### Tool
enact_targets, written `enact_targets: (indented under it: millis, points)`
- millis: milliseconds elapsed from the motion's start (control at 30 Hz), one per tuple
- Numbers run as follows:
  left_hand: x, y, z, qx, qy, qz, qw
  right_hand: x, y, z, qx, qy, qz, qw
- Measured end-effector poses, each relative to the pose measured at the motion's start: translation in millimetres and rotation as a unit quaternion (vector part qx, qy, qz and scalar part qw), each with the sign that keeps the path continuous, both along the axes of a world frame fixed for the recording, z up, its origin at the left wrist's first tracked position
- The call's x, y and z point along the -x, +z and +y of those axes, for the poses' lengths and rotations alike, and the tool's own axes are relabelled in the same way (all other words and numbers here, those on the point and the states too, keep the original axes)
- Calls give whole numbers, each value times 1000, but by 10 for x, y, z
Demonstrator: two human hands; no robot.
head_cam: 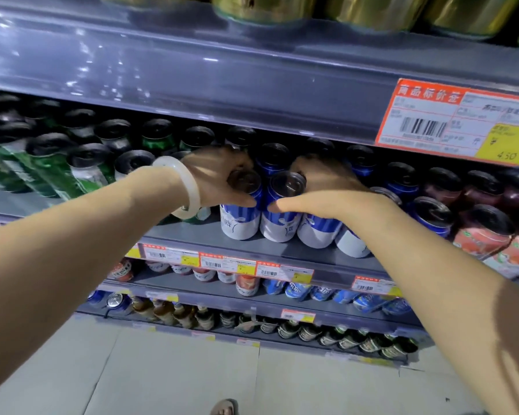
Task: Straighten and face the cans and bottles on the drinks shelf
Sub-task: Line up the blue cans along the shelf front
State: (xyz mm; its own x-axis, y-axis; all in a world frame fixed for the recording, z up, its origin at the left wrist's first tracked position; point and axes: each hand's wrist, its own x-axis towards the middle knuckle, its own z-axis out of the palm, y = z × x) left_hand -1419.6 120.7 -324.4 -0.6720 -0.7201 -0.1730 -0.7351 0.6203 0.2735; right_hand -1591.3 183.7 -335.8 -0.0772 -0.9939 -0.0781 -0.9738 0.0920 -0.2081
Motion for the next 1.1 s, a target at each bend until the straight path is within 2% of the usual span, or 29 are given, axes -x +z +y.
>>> enact_targets:
  millis: [100, 133, 200, 267, 300, 367, 533, 633, 733, 800, 1000, 1100]
  points:
    - [36, -17, 21, 38, 23, -28, 999, -77, -10, -45, 20, -30, 116, 993]
    - [39, -21, 23, 53, 25, -36, 998, -95, 3, -33, 25, -32, 127, 991]
    - [34, -36, -2, 71, 20, -43, 996, -67, 46, 1, 14, -18, 64, 998]
    - [26, -65, -23, 50, 7, -13, 999, -3, 84, 19, -38, 20, -32, 999]
    - [27, -81, -22, 36, -1, 5, 999, 19, 87, 12, -58, 50, -44, 996]
    - [45, -116, -11, 27, -11, 19, 999, 22, 70, -5, -54, 78, -22, 995]
    - [85, -154, -1, 34, 17, 21, 999, -14, 57, 41, 2, 22, -31, 999]
    - [99, -162, 48, 67, 5, 22, 998, 144, 143, 145, -18, -15, -55, 998]
    - [192, -223, 117, 103, -9, 55, 993, 346, 154, 245, -59, -66, 29, 996]
    - [320, -263, 169, 111, -18, 68, 991, 397, 105, 276, -66, -66, 42, 995]
    - [496, -289, 172, 89, -35, 77, 992, 481, 160, 295, -132, 10, -49, 990]
    - [493, -267, 174, 75, -35, 81, 993, 478, 103, 332, -100, -21, -11, 995]
